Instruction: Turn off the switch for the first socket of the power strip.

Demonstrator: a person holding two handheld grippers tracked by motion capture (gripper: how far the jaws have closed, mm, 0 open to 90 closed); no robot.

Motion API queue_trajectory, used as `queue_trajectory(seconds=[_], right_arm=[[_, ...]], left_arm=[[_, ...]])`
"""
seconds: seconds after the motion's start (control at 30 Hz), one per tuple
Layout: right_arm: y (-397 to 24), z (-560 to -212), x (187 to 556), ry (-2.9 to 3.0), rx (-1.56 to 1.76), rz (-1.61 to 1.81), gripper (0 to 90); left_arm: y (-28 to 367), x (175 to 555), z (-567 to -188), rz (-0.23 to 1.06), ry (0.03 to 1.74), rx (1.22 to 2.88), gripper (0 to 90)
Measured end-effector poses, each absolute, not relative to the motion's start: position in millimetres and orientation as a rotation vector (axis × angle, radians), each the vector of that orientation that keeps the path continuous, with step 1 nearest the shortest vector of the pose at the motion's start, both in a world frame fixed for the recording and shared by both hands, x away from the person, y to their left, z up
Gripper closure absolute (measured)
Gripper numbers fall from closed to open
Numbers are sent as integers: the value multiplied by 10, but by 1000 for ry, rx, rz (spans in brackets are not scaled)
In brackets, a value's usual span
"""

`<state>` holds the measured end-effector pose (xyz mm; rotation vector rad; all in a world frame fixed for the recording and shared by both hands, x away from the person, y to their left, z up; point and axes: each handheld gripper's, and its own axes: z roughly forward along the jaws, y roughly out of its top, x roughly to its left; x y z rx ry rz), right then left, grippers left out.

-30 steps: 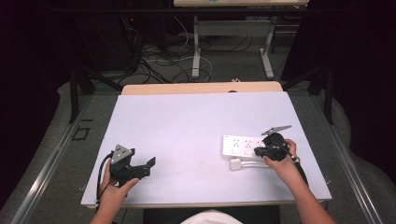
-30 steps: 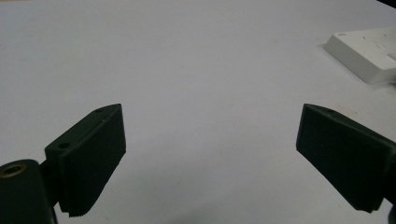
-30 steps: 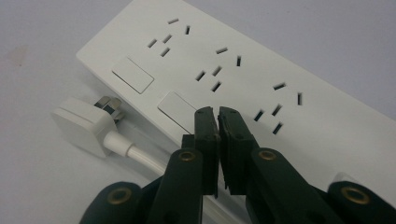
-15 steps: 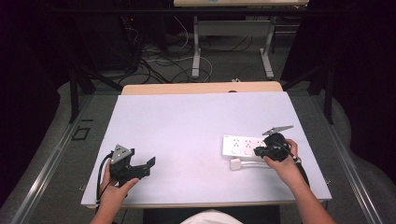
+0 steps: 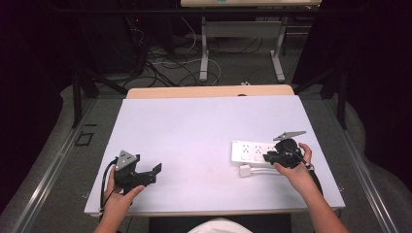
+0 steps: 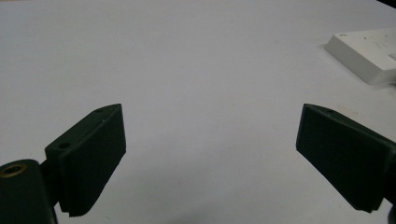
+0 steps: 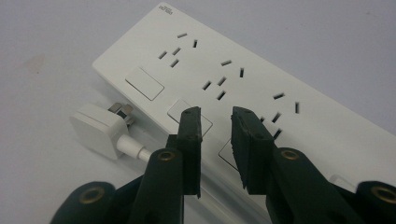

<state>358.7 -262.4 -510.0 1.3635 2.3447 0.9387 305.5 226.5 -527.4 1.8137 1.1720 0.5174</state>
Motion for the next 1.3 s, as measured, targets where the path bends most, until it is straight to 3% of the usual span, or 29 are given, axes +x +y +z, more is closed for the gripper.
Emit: queue_trajectory(seconds=[1.13, 1.3], right_arm=[[-2572, -4905, 3541, 2302, 1302, 1011, 425], [-2585, -4850, 3530, 2288, 1286, 1004, 413]], left_arm=[[2270, 3048, -5271, 525, 1168, 1820, 81], [2271, 3048, -5271, 524, 1170, 1818, 81]])
